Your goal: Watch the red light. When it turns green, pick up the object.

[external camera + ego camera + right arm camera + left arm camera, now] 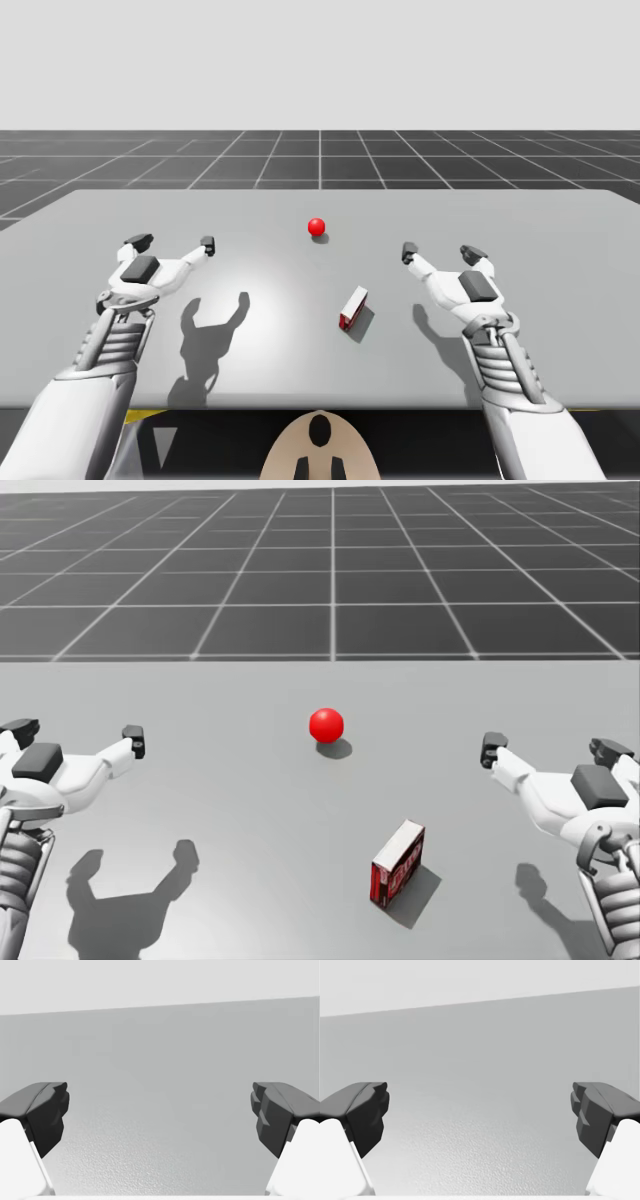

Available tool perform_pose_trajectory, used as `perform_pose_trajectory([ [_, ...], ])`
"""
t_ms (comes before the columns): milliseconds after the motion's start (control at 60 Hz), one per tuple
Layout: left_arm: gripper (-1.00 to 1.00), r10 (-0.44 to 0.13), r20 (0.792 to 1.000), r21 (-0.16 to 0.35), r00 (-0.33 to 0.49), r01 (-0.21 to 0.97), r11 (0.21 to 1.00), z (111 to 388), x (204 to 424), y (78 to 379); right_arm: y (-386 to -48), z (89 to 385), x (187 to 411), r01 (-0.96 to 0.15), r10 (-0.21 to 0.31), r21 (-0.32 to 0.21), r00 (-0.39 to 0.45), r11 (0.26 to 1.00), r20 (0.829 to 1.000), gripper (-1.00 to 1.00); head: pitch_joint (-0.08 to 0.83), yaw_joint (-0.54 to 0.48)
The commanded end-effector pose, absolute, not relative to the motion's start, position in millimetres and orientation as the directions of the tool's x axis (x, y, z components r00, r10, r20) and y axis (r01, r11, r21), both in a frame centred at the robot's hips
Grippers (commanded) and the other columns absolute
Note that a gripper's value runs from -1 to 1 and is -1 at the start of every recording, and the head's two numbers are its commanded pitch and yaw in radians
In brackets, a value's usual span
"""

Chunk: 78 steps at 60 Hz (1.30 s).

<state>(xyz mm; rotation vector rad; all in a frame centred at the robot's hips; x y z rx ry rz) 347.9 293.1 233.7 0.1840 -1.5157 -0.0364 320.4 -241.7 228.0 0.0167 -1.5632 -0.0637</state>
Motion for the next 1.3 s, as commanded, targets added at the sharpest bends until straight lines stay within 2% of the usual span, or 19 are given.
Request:
perform_pose_trajectory([
  [17, -1.00, -0.139, 0.989, 0.143, 0.047, -0.092, 0.985, 234.2, 347.5, 293.5, -237.1, 226.5, 319.4, 0.021, -0.054, 0.054, 0.007, 0.998, 0.999, -1.00, 0.426, 0.03],
  [533, -1.00, -0.121, 0.993, 0.120, 0.000, -0.091, 0.989, 236.6, 345.2, 294.1, -235.5, 226.1, 318.5, 0.011, -0.040, 0.040, 0.004, 0.999, 0.999, -1.00, 0.428, 0.02],
  [1300, -1.00, -0.125, 0.992, 0.124, -0.004, -0.088, 0.988, 236.4, 344.2, 292.7, -235.8, 226.2, 317.9, 0.009, -0.032, 0.032, -0.004, 0.999, 0.999, -1.00, 0.430, 0.02],
])
